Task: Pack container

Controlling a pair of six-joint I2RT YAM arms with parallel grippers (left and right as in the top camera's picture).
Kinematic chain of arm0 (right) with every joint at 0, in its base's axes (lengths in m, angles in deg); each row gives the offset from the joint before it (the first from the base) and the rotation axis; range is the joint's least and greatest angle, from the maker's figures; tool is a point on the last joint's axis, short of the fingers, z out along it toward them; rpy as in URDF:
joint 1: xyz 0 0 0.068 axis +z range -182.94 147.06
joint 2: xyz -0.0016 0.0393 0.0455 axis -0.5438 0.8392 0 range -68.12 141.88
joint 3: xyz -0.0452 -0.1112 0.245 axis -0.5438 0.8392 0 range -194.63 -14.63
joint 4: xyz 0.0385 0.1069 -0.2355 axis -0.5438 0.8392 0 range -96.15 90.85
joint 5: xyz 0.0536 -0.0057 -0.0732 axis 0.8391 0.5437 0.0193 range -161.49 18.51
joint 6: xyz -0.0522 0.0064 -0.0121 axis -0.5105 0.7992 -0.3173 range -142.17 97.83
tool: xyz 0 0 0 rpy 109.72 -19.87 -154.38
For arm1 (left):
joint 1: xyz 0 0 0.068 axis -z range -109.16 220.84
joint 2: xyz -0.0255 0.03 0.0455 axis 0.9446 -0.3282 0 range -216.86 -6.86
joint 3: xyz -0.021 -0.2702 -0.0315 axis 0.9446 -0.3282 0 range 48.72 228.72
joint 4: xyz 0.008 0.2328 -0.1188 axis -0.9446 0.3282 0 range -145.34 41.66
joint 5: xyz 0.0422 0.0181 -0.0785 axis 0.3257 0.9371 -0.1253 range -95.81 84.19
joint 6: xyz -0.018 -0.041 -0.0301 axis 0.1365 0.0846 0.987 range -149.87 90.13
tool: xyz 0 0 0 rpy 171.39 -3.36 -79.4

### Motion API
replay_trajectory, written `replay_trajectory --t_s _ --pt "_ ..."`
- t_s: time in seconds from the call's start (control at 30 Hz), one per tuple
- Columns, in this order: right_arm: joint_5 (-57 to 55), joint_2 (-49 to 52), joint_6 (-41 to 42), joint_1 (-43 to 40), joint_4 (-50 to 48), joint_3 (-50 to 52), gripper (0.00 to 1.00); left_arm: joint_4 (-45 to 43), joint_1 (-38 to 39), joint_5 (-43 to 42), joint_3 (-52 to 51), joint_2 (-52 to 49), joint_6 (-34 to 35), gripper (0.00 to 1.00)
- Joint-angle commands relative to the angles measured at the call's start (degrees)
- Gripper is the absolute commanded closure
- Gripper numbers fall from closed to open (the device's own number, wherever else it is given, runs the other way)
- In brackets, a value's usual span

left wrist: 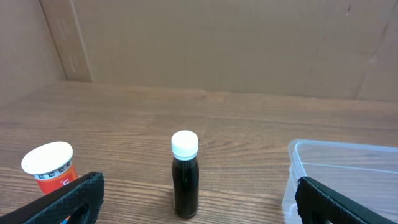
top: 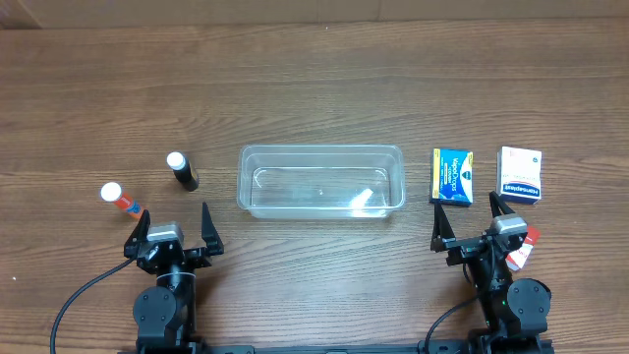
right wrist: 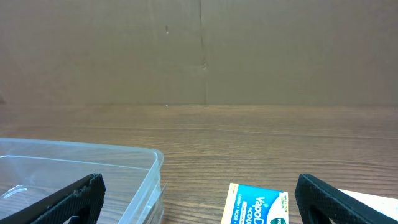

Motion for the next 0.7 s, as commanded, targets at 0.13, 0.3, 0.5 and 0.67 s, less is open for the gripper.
replay_trajectory --t_s 0.13,0.3,0.5,0.67 --pt "0.4 -0.3 8.2 0.3 -0.3 0.6 0.0 -0.1 -0.4 -0.7 -0.2 0.3 -1.2 0.0" --pt "0.3 -0.3 8.9 0.3 0.7 -0.5 0.0 -2.6 -0.4 -0.8 0.9 0.3 3.2 0.0" --pt "-1.7 4.0 9.2 0.3 4.7 -6.8 0.0 5.4 -0.4 -2.3 9.3 -1.4 4.4 0.0" --pt "-1.8 16.1 9.3 0.3 9.7 -20.0 0.0 10.2 -0.4 -2.9 21.9 -11.0 4.4 0.0"
